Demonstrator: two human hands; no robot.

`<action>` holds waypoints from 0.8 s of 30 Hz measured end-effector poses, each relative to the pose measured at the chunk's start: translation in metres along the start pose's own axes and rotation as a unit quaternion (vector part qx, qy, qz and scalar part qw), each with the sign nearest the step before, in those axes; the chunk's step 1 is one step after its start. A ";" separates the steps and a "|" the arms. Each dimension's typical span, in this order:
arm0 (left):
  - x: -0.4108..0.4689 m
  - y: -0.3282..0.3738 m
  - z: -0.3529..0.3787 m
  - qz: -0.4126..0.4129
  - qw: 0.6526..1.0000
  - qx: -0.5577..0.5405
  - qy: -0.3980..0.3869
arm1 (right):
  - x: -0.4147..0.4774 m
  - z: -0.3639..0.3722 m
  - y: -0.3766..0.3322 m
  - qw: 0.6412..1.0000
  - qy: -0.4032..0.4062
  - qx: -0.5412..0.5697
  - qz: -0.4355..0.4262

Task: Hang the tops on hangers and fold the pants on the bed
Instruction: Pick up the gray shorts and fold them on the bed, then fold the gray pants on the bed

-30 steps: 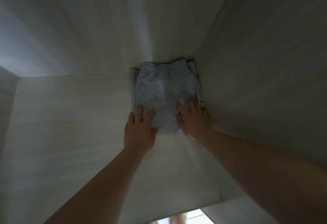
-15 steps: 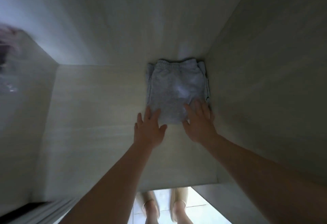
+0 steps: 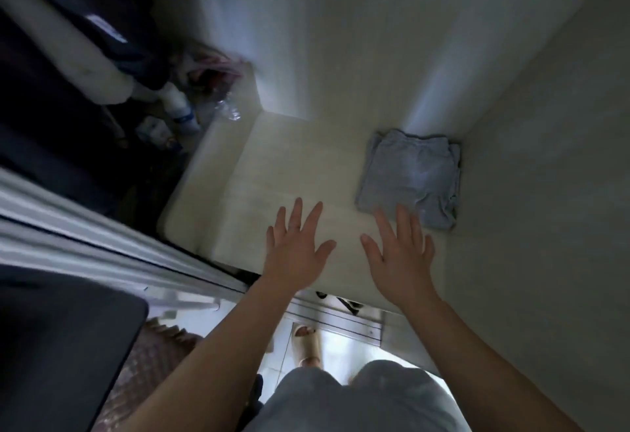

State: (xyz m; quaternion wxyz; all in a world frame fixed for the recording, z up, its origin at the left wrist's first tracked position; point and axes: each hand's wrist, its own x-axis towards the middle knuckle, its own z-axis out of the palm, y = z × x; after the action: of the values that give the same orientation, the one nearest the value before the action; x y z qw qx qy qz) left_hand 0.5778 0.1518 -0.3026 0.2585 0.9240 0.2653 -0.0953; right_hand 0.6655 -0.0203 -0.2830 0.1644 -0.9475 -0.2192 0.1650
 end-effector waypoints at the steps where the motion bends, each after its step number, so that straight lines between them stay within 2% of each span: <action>1: -0.014 -0.002 -0.004 -0.009 1.000 -0.002 0.013 | -0.008 -0.002 -0.005 1.000 -0.002 0.004 -0.014; 7: -0.107 -0.006 -0.023 -0.084 0.991 0.005 0.100 | -0.062 -0.010 -0.030 0.991 -0.030 0.012 -0.130; 12: -0.209 -0.002 -0.028 -0.138 0.969 0.005 0.204 | -0.121 -0.019 -0.039 0.966 -0.057 0.016 -0.250; 15: -0.276 0.000 -0.021 -0.192 0.948 0.026 0.251 | -0.156 -0.021 -0.041 0.944 -0.083 0.021 -0.320; 24: -0.465 0.003 0.029 -0.375 0.876 0.033 0.300 | -0.282 -0.004 -0.081 0.850 -0.171 0.029 -0.497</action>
State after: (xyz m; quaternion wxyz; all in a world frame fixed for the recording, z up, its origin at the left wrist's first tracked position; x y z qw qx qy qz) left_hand 0.1875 -0.0708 -0.1803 0.0803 0.7475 0.6535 0.0881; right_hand 0.3983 -0.0853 -0.1801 0.2116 -0.6636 -0.6808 0.2266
